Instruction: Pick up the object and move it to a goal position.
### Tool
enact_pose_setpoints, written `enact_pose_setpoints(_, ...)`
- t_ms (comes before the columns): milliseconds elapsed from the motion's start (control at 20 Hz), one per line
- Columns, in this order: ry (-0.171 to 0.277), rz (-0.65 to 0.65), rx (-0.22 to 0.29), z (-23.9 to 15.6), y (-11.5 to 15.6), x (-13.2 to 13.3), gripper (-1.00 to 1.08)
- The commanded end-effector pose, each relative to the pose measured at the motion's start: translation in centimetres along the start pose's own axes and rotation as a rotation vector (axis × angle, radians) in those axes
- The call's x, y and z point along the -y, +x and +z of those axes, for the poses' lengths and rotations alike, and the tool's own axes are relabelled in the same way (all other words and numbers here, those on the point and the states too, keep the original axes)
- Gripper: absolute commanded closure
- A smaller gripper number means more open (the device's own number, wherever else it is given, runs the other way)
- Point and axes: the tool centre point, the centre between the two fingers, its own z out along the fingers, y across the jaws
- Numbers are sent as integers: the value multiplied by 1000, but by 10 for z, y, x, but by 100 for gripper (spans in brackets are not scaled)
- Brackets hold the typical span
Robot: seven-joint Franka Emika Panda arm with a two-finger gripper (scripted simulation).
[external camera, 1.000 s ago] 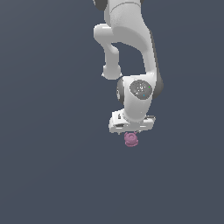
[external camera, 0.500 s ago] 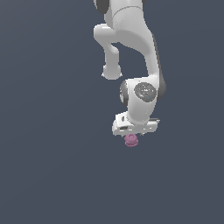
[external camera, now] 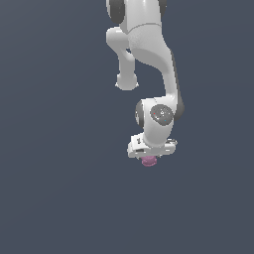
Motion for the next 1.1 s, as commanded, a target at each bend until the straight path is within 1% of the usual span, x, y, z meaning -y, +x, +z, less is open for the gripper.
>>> enact_pose_setpoints(0,0,0,-2,7,1,0,-92)
enact_pose_setpoints(150,0,0,-2,8,2,0,-92)
enact_pose_setpoints(200,0,0,-2,8,2,0,108)
enact_pose_setpoints(750,0,0,-2,8,2,0,108)
enact_pose_setpoints(1050,0,0,-2,-2,-3,-5,108)
